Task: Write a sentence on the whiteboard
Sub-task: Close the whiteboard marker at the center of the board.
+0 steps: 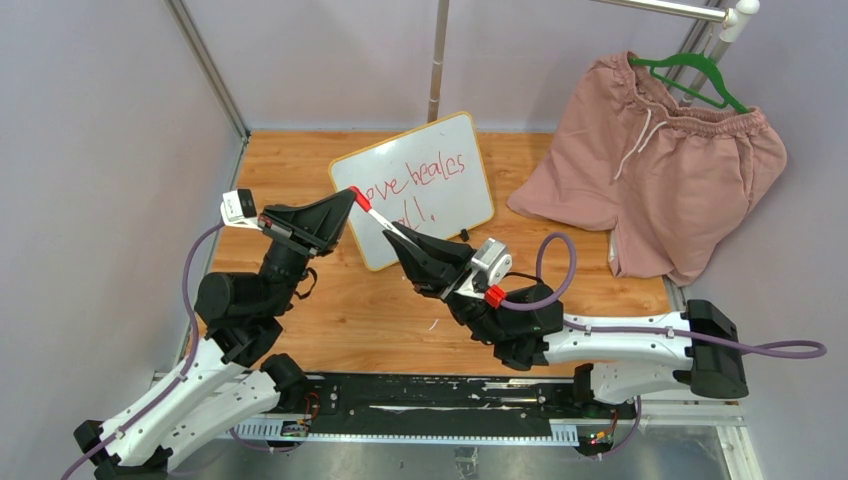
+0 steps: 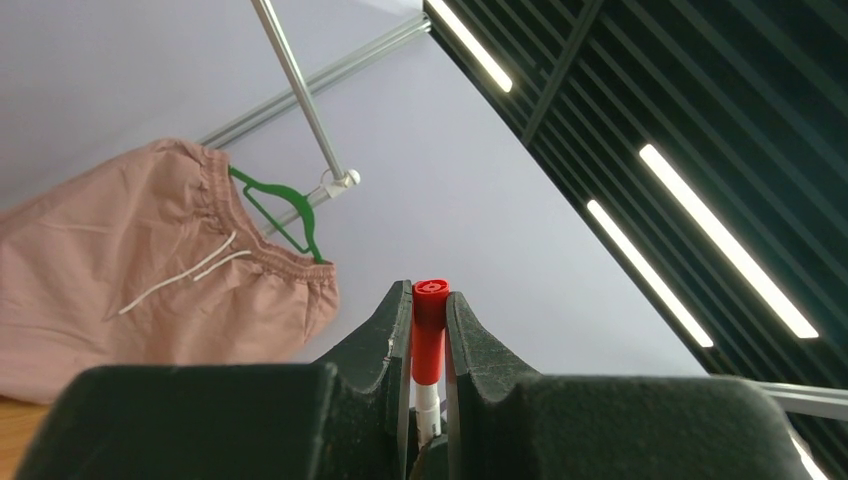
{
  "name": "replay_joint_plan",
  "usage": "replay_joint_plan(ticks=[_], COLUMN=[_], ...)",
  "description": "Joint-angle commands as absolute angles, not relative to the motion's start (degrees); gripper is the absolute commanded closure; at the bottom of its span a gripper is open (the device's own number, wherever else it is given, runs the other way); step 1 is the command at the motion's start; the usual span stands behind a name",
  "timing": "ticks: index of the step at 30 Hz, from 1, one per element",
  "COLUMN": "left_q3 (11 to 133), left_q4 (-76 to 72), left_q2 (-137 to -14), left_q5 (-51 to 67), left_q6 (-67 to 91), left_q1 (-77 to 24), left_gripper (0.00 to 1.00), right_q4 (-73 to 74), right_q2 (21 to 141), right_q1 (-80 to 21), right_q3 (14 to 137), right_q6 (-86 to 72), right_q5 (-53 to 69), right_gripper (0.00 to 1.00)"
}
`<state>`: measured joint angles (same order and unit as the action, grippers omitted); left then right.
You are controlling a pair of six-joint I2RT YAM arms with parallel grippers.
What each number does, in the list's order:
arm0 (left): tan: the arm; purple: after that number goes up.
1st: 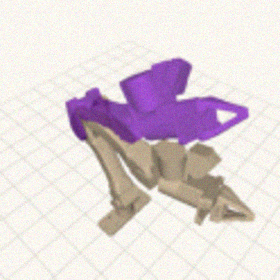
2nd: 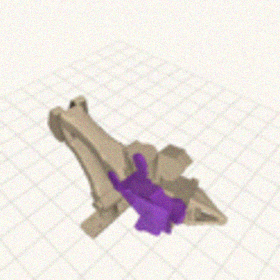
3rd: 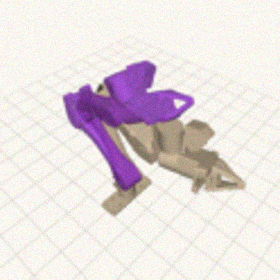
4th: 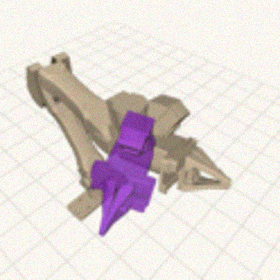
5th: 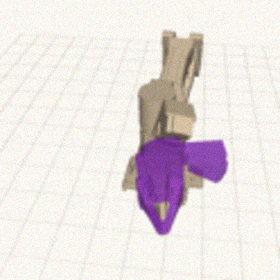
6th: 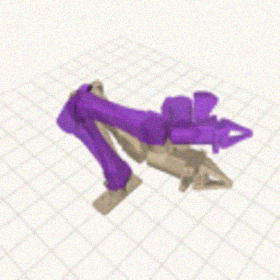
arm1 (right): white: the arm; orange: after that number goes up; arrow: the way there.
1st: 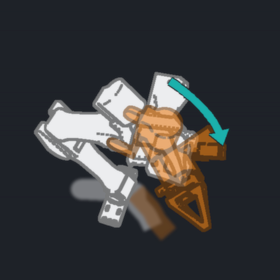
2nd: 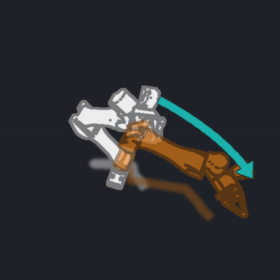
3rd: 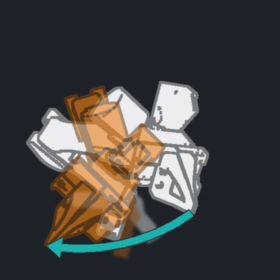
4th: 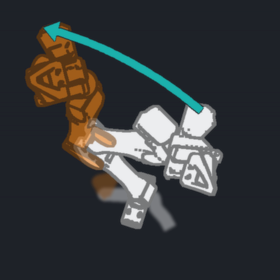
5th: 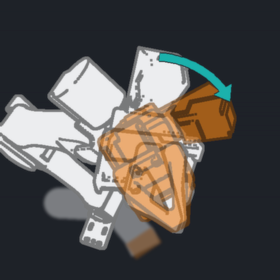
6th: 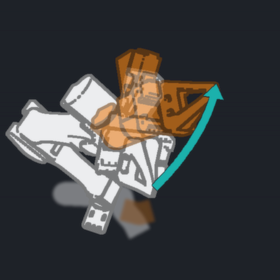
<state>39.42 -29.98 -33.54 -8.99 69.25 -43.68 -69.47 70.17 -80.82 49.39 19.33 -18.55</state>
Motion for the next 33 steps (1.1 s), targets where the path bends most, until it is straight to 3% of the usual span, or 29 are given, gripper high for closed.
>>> replay_joint_plan(ticks=[1,33], left_q3=[39.8,40.3], left_q4=[-31.3,-31.3], left_q2=[-33.4,-36.2], left_q5=[-7.0,-0.9], left_q6=[70.0,71.1], left_q1=[-43.5,-43.5], left_gripper=[1.00,1.00], right_q4=[-71.1,-68.6], right_q2=[71.0,75.3], right_q1=[-79.6,-77.7], right_q3=[52.0,55.7], right_q6=[18.6,16.9], right_q5=[-19.1,-16.0], right_gripper=[1.00,1.00])
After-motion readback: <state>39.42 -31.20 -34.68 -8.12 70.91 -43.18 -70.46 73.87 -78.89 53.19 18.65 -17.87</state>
